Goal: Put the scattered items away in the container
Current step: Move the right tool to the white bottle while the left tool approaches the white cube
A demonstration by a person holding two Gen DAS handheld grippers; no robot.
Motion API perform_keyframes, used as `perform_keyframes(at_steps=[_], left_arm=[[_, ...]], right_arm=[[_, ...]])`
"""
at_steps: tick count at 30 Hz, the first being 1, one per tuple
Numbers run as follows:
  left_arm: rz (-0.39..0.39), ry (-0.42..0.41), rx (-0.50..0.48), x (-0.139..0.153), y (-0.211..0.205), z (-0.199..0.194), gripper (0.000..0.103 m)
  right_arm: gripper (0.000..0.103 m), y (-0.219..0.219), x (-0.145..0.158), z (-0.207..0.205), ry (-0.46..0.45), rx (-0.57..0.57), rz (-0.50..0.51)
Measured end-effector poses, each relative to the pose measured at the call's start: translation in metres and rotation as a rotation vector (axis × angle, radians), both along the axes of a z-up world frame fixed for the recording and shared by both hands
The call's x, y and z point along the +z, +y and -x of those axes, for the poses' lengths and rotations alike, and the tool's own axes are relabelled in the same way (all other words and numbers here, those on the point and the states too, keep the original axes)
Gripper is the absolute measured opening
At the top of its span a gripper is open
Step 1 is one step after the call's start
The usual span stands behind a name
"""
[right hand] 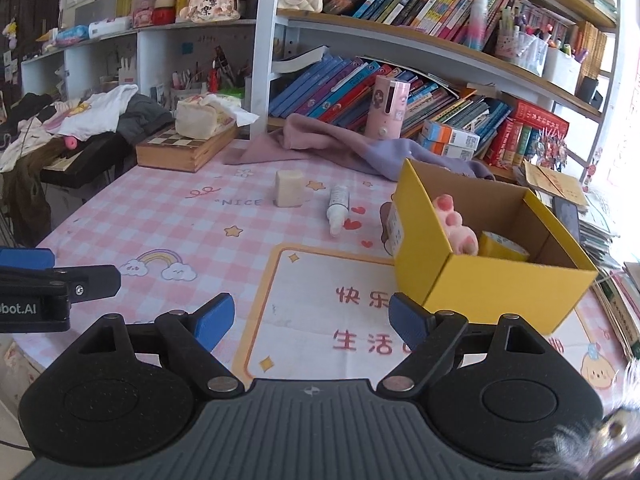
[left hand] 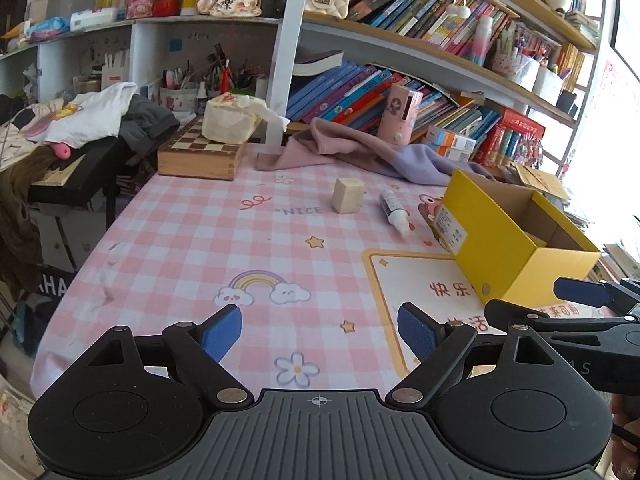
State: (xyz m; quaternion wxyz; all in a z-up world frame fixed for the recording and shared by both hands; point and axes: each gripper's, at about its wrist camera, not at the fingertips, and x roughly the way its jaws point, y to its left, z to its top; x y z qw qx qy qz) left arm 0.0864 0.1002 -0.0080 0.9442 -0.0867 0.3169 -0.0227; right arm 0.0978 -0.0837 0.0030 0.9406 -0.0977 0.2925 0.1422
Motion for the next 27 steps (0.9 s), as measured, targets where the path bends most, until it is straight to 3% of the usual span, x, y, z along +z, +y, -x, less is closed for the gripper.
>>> perform_keyframes(at_steps=[14, 21, 27], left_arm=[[-0.048, 0.027, -0.054, -0.004, -0.014, -0.095, 0.087], [-0.073, 0.018, -0.064, -0.006, -0.013, -0.153, 0.087], [-0.081, 0.051, -0.097, -0.019, -0.015, -0.206, 0.087]], right_arm=[[0.081, 0.0, -0.011, -0.103, 0.066, -0.008, -0.015], [0.066, 0.011, -0.029, -0.162, 0.126, -0.001, -0.016], [0.061, 0.021, -0.046, -0.208, 0.159, -0.023, -0.016]])
